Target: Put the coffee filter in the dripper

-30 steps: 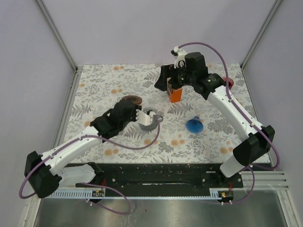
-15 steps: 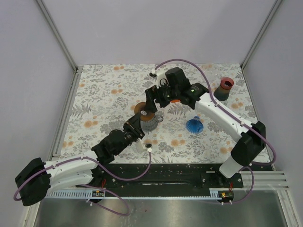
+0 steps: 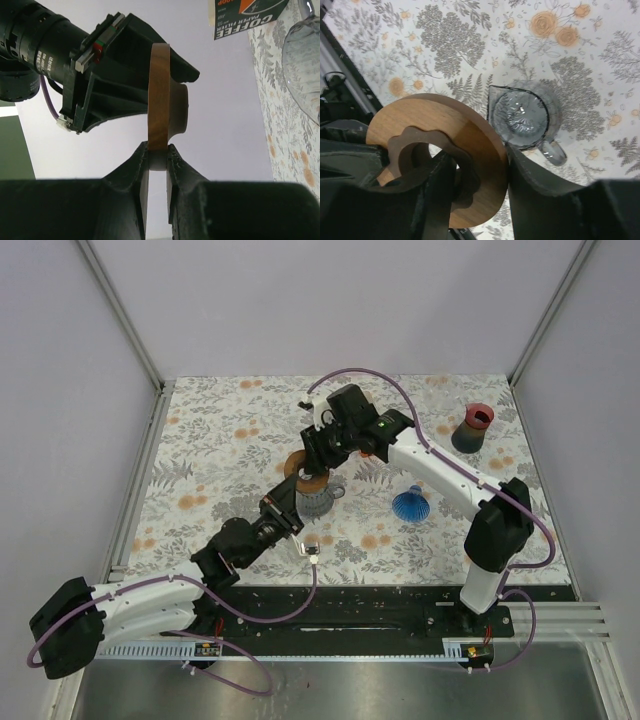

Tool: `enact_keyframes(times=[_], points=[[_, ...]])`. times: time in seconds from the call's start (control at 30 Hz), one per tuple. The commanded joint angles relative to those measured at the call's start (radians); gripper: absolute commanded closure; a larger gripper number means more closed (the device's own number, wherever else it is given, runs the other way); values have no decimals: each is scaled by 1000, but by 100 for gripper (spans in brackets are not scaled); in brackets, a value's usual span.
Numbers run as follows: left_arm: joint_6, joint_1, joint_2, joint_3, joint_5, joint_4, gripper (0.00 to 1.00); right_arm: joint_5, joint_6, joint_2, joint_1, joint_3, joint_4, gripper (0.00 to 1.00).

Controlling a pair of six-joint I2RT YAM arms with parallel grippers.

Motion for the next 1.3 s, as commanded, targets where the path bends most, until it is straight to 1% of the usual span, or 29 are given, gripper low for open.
enact_keyframes(times=[0.0,0.07,0.13,0.17,0.2,0.23,0.27,0.33,0.37,0.4,0.47,0.5,0.57,0.63,0.8,0.93,1.0,1.07,1.17,1.27], points=[[0,-5,-16,11,10,92,100,49,-15,8,-7,49,0,61],[-16,-5,-18,19,1,70,100,73,-17,4,-7,47,-3,74],[-49,-5,-24,40,-19,9,100,96,-23,-1,-7,42,-5,83],[-81,-6,-22,62,-45,-53,100,117,-29,-2,-7,35,-3,87],[-121,-6,-19,100,-77,-148,95,130,-32,1,-7,32,-3,90],[-187,-5,-15,146,-107,-228,81,154,-38,2,-7,24,-6,93],[-257,-5,-9,194,-132,-325,64,168,-43,7,-7,16,-3,93],[-431,-3,19,331,-175,-555,35,191,-58,25,-7,10,-5,93],[-533,-5,31,394,-181,-686,29,194,-63,37,-7,9,-3,93],[-633,-2,48,468,-178,-800,27,196,-61,48,-8,7,-6,93],[-822,6,88,606,-142,-1099,22,199,-61,76,-8,10,-5,93],[-909,17,111,683,-110,-1200,21,201,-92,87,-7,12,-5,93],[-1072,58,149,801,-12,-1397,18,193,-98,104,-7,16,-3,93],[-1163,139,169,889,85,-1518,15,185,-101,117,-7,16,1,93],[-1305,363,272,1036,263,-1697,13,176,-112,139,-7,22,7,91],[-1433,536,396,1171,380,-1760,14,148,-118,163,-7,25,17,87],[-1479,590,441,1199,401,-1760,16,141,-118,182,-7,35,14,86],[-1519,616,456,1199,402,-1735,16,135,-121,191,-7,39,12,84],[-1560,632,453,1167,418,-1702,16,118,-130,206,-5,50,12,78],[-1586,635,459,1139,435,-1686,16,119,-135,222,-5,68,7,69]])
